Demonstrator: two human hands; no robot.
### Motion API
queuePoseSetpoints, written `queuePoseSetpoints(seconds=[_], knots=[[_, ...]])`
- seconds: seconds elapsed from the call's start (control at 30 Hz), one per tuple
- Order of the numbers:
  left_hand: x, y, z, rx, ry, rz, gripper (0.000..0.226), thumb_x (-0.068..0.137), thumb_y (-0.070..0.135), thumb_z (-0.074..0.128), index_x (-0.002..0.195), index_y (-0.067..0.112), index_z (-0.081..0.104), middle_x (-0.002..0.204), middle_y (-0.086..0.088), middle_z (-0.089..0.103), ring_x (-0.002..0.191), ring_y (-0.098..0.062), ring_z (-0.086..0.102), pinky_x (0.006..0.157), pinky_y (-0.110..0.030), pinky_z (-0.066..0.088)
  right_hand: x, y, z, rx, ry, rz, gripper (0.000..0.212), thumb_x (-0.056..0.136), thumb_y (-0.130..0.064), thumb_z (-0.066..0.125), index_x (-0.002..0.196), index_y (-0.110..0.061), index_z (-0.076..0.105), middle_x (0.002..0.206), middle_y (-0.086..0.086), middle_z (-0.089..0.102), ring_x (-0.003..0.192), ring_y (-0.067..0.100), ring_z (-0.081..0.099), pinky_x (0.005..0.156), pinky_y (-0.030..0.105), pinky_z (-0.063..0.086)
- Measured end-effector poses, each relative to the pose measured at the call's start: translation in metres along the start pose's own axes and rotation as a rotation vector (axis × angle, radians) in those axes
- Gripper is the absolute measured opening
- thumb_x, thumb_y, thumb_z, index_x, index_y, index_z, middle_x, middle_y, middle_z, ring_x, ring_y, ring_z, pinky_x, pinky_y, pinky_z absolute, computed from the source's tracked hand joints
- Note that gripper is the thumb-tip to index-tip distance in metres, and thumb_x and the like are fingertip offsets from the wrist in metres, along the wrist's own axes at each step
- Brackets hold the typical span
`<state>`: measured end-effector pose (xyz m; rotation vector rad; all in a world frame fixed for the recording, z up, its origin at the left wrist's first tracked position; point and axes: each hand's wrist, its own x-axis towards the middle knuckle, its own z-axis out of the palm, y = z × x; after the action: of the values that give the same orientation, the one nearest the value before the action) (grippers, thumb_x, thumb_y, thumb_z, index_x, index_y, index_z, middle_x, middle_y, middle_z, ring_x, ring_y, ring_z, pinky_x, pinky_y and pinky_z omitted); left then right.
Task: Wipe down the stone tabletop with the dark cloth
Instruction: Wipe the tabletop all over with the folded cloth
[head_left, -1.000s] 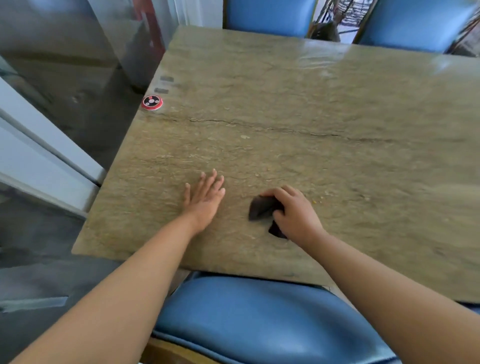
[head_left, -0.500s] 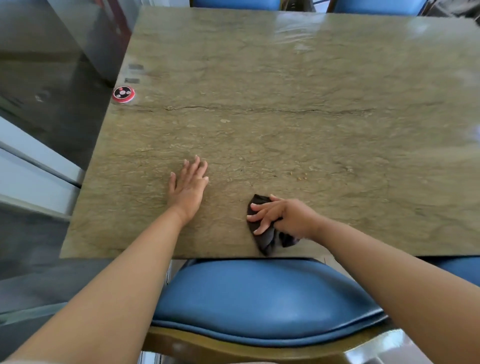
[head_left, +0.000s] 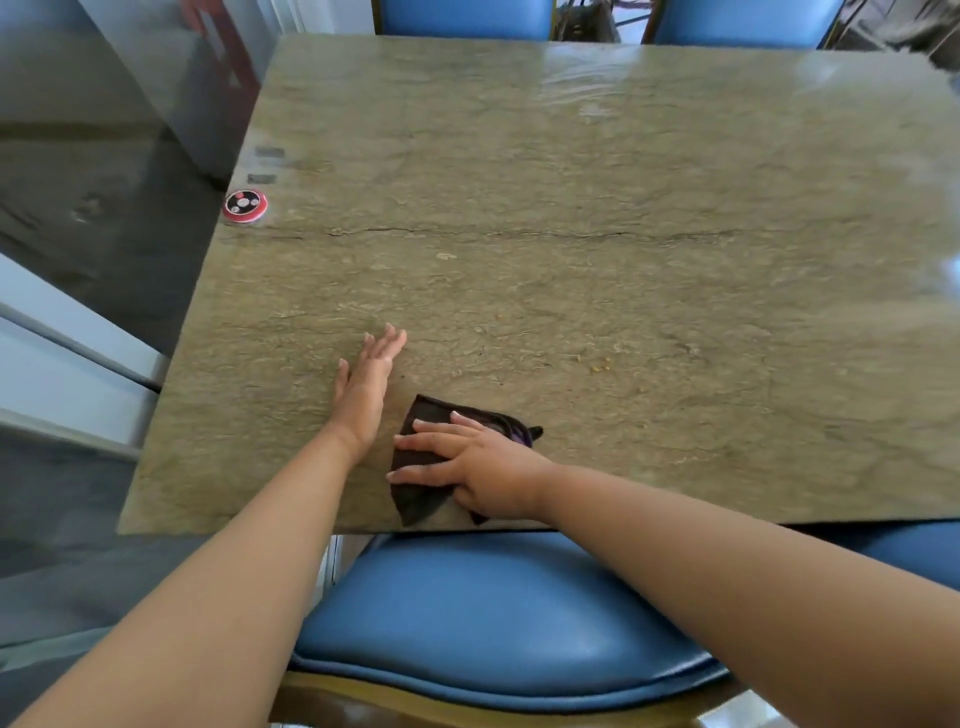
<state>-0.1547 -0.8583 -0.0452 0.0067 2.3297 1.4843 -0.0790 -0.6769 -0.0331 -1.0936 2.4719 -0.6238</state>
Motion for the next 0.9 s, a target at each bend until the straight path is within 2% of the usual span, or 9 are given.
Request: queuePoseSetpoints(seconds=[0.13, 0.23, 0.33, 0.43, 0.53, 0.6, 0.7, 0.77, 0.9], knots=[[0.001, 0.003, -0.003, -0.189, 0.011, -0.054, 0.043, 0.084, 0.047, 0.028, 0.12, 0.062, 0.045, 0.152, 0.023, 0.024, 0.135, 0.014, 0.005, 0.121, -0.041, -0.006, 0.022, 0.015, -0.011, -0.215, 0.066, 0.084, 0.071, 0.088, -0.017, 0.045, 0.148, -0.046, 0.021, 0.161, -0.009, 0.011, 0.149, 0.016, 0.0, 0.119, 0.045, -0.005], [-0.005, 0.008, 0.0, -0.071, 0.074, -0.034, 0.047, 0.097, 0.052, 0.029, 0.142, 0.042, 0.037, 0.15, 0.02, 0.018, 0.132, 0.009, 0.007, 0.121, -0.04, -0.007, 0.04, 0.03, -0.03, -0.149, 0.159, 0.328, 0.07, 0.09, -0.017, 0.042, 0.148, -0.047, 0.016, 0.161, -0.011, 0.009, 0.149, 0.015, -0.003, 0.119, 0.051, -0.006], [-0.007, 0.002, 0.002, 0.27, 0.072, 0.113, 0.046, 0.104, 0.024, 0.024, 0.149, 0.027, 0.029, 0.158, 0.014, 0.013, 0.144, -0.001, 0.001, 0.117, -0.036, -0.014, 0.023, 0.048, -0.035, -0.01, 0.314, 0.448, 0.071, 0.086, -0.008, 0.045, 0.147, -0.04, 0.029, 0.157, -0.003, 0.023, 0.148, 0.019, 0.01, 0.121, 0.043, 0.005], [-0.001, 0.001, 0.006, 0.469, 0.058, 0.067, 0.051, 0.103, 0.015, 0.023, 0.152, 0.029, 0.021, 0.161, 0.013, 0.0, 0.147, -0.004, -0.009, 0.114, -0.033, -0.016, -0.024, 0.052, -0.026, 0.095, 0.465, 0.529, 0.067, 0.08, 0.001, 0.048, 0.137, -0.034, 0.05, 0.144, -0.002, 0.043, 0.135, 0.02, 0.032, 0.116, 0.028, 0.022], [0.003, 0.009, 0.017, 0.498, 0.131, -0.027, 0.05, 0.103, 0.02, 0.024, 0.151, 0.033, 0.021, 0.162, 0.014, -0.001, 0.147, -0.005, -0.011, 0.116, -0.039, -0.015, -0.063, 0.051, -0.026, 0.068, 0.608, 0.668, 0.051, 0.07, 0.007, 0.052, 0.104, -0.026, 0.073, 0.104, -0.003, 0.061, 0.106, 0.024, 0.048, 0.097, 0.041, 0.043], [0.006, 0.014, 0.028, 0.436, 0.199, -0.07, 0.047, 0.103, 0.023, 0.026, 0.149, 0.033, 0.027, 0.162, 0.013, 0.003, 0.147, -0.006, -0.009, 0.114, -0.041, -0.018, -0.061, 0.048, -0.033, 0.065, 0.629, 0.734, 0.041, 0.067, 0.005, 0.051, 0.086, -0.023, 0.075, 0.086, -0.002, 0.06, 0.097, 0.027, 0.05, 0.085, 0.044, 0.046], [0.006, 0.016, 0.037, 0.298, 0.299, -0.04, 0.046, 0.102, 0.024, 0.022, 0.144, 0.03, 0.04, 0.161, 0.01, 0.014, 0.148, -0.006, -0.004, 0.113, -0.04, -0.021, -0.029, 0.033, -0.033, 0.022, 0.475, 0.488, 0.049, 0.072, -0.01, 0.047, 0.113, -0.027, 0.068, 0.11, 0.004, 0.059, 0.111, 0.029, 0.047, 0.097, 0.047, 0.042], [0.003, 0.016, 0.037, 0.181, 0.362, 0.014, 0.053, 0.095, 0.03, 0.017, 0.137, 0.027, 0.05, 0.158, 0.008, 0.025, 0.148, -0.006, 0.004, 0.112, -0.036, -0.021, -0.009, 0.032, -0.021, -0.103, 0.24, 0.324, 0.062, 0.083, -0.022, 0.041, 0.144, -0.034, 0.038, 0.147, 0.004, 0.039, 0.14, 0.027, 0.026, 0.117, 0.048, 0.021], [-0.002, 0.016, 0.034, 0.152, 0.369, 0.053, 0.06, 0.087, 0.034, 0.017, 0.133, 0.027, 0.053, 0.157, 0.007, 0.028, 0.147, -0.005, 0.007, 0.11, -0.033, -0.023, 0.025, 0.053, -0.026, -0.262, 0.22, 0.324, 0.064, 0.089, -0.031, 0.03, 0.15, -0.039, 0.016, 0.16, -0.002, 0.018, 0.149, 0.021, 0.006, 0.121, 0.045, 0.002]])
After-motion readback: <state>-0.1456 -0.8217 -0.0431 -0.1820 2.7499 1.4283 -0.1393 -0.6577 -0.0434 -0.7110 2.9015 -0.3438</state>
